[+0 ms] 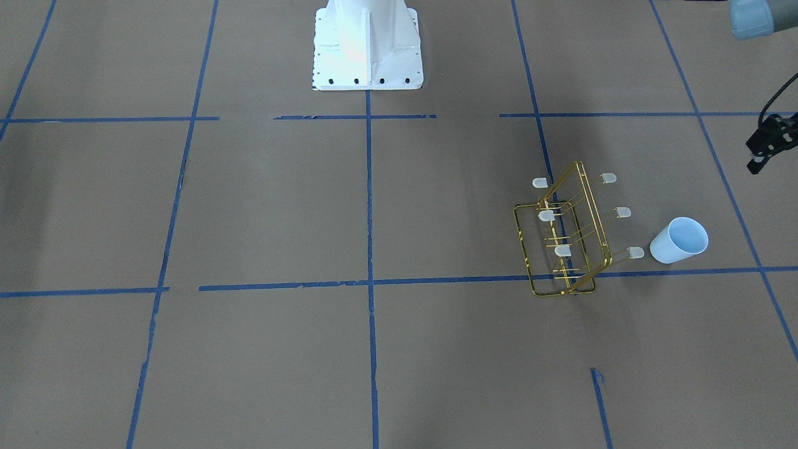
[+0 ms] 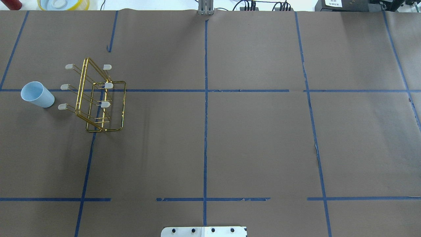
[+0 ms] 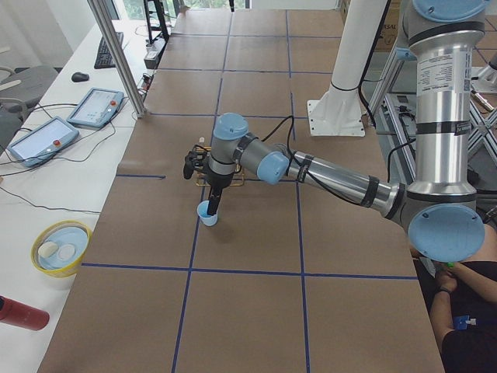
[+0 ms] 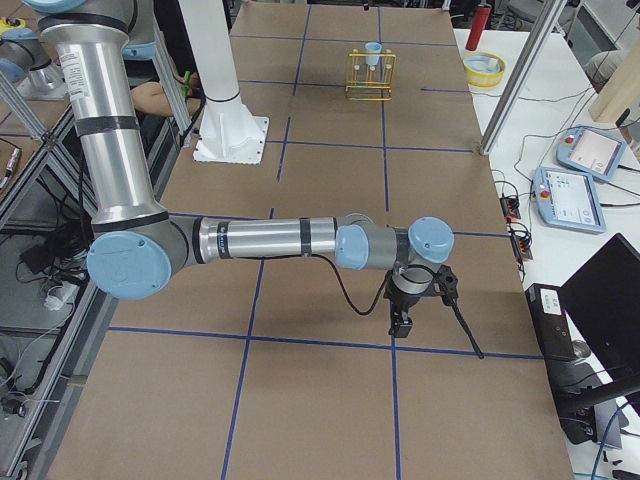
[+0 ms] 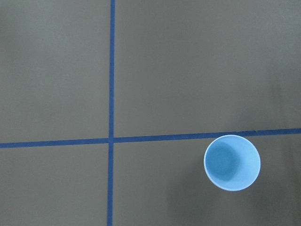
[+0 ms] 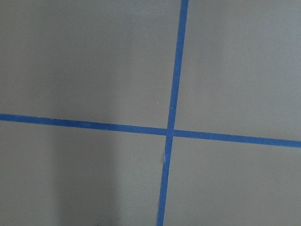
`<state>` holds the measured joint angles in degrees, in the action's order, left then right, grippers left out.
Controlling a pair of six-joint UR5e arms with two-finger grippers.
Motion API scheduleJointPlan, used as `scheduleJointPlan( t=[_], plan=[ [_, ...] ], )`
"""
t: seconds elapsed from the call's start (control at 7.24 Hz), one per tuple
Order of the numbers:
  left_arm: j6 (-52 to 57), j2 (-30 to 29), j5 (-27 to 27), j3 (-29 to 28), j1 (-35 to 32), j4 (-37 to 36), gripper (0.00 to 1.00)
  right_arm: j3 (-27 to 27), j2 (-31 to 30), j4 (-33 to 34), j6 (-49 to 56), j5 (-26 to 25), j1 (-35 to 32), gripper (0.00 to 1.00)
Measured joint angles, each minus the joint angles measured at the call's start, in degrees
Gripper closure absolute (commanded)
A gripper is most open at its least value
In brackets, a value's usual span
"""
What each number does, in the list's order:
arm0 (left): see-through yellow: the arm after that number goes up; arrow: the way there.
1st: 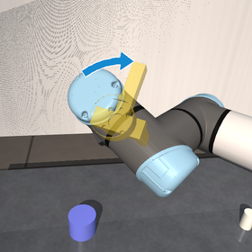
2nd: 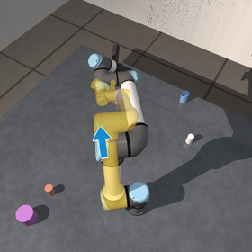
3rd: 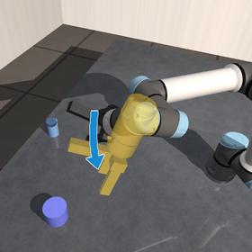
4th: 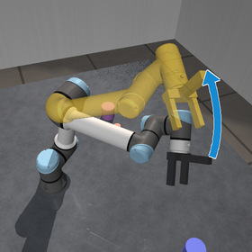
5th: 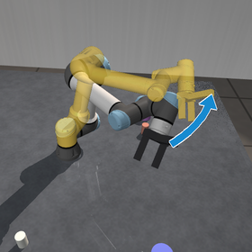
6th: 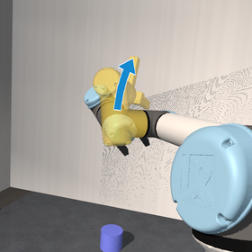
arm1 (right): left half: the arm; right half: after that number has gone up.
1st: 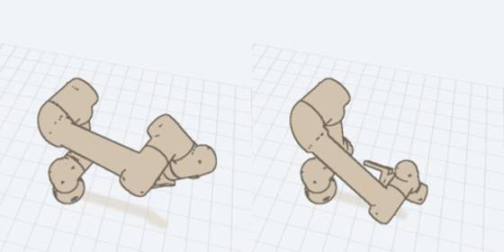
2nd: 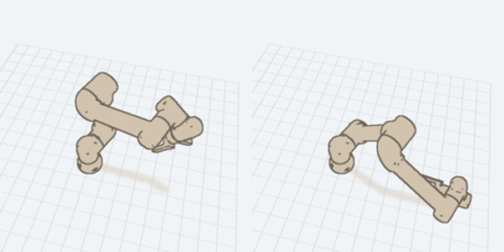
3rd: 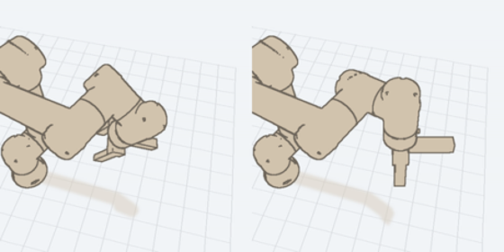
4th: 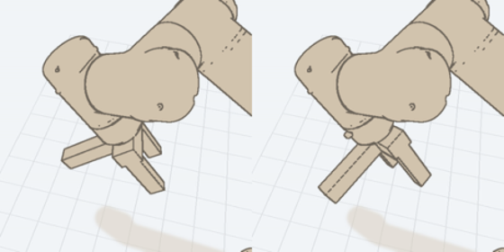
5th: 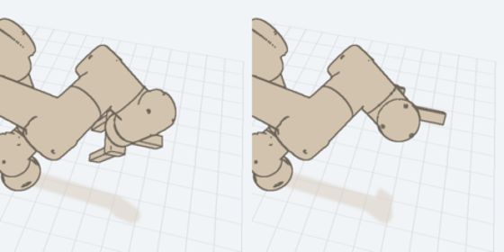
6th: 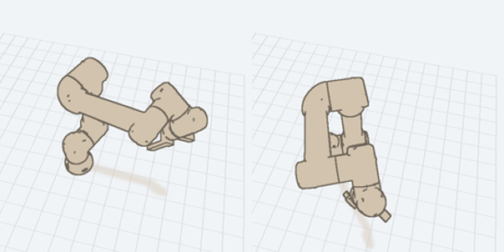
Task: Hang cup on cup holder
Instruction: 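Lower the left gripper over the cup and close on its rim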
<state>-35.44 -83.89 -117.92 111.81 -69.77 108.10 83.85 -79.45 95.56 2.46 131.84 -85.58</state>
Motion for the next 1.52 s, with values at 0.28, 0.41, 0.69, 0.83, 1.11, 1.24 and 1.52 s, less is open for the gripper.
scheduleJointPlan(
  t=[0.28,0.41,0.69,0.83,1.11,1.24,1.52],
  plan=[
    [-13.55,2.86,7.35,0.17,7.90,8.80,0.00,0.00,0.00,0.01,0.00,0.00,0.00,0.00],
    [-19.05,3.67,11.53,0.12,11.65,10.81,0.00,0.00,0.00,0.02,0.00,0.00,-0.01,0.00],
    [-31.07,4.70,21.63,-0.25,19.83,14.70,0.00,0.00,0.00,-0.02,0.00,0.00,-0.02,0.00],
    [-36.39,4.92,26.39,-0.84,23.20,15.90,0.00,0.00,0.00,-0.02,0.00,0.00,-0.02,0.00],
    [-43.95,5.00,33.74,-3.92,26.75,21.22,0.00,0.00,0.00,-0.01,0.00,0.00,-0.02,0.00],
    [-46.26,5.03,37.71,-5.41,27.77,24.66,0.00,0.00,0.00,0.01,0.00,0.00,-0.02,0.00],
    [-47.91,5.11,47.70,-7.82,31.20,28.23,0.00,0.00,0.00,0.04,0.00,0.00,-0.02,0.00]
  ],
)
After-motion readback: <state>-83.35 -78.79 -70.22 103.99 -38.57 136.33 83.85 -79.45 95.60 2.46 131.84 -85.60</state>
